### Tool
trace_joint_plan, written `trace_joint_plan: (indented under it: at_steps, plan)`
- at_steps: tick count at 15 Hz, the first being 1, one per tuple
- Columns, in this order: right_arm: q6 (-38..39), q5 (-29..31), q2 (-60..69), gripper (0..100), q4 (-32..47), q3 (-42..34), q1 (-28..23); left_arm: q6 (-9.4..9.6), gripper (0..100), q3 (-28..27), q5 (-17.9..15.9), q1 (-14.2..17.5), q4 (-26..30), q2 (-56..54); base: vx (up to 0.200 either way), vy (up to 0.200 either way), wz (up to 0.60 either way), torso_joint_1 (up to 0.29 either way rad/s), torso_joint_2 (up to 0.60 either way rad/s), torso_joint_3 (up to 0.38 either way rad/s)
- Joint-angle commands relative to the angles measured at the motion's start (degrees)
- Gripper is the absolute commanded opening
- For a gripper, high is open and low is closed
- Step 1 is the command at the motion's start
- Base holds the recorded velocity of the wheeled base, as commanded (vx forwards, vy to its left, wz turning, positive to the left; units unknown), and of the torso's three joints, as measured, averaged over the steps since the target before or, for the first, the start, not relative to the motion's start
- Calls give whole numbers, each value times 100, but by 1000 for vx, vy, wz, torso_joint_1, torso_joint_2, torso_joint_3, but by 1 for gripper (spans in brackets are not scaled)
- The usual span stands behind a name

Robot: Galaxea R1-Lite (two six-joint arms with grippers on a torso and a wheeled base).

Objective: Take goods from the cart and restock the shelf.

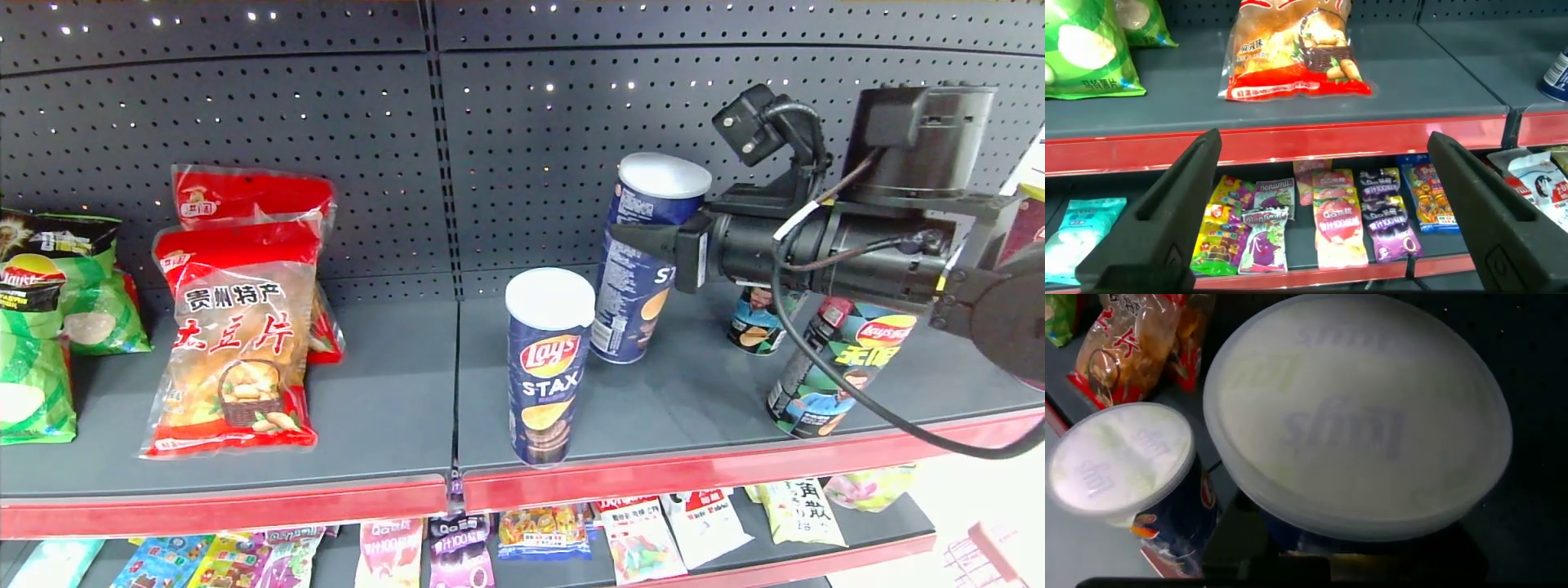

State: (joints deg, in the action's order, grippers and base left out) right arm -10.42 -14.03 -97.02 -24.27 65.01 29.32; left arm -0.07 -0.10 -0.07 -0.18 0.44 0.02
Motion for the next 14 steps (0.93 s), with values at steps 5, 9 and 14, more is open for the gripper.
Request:
trace_joint_plan:
  at_steps: [5, 9, 14]
  plan:
    - [-65, -100, -844, 0, 1, 618, -93, -1, 100, 1, 7, 1, 0, -2, 0, 0, 0, 0, 0, 0]
    - [-74, -196, -1170, 0, 10, 926, -234, -1, 100, 1, -1, 1, 0, -2, 0, 0, 0, 0, 0, 0]
    - [-74, -346, -1574, 0, 10, 1251, -207, -1, 100, 1, -1, 1, 0, -2, 0, 0, 0, 0, 0, 0]
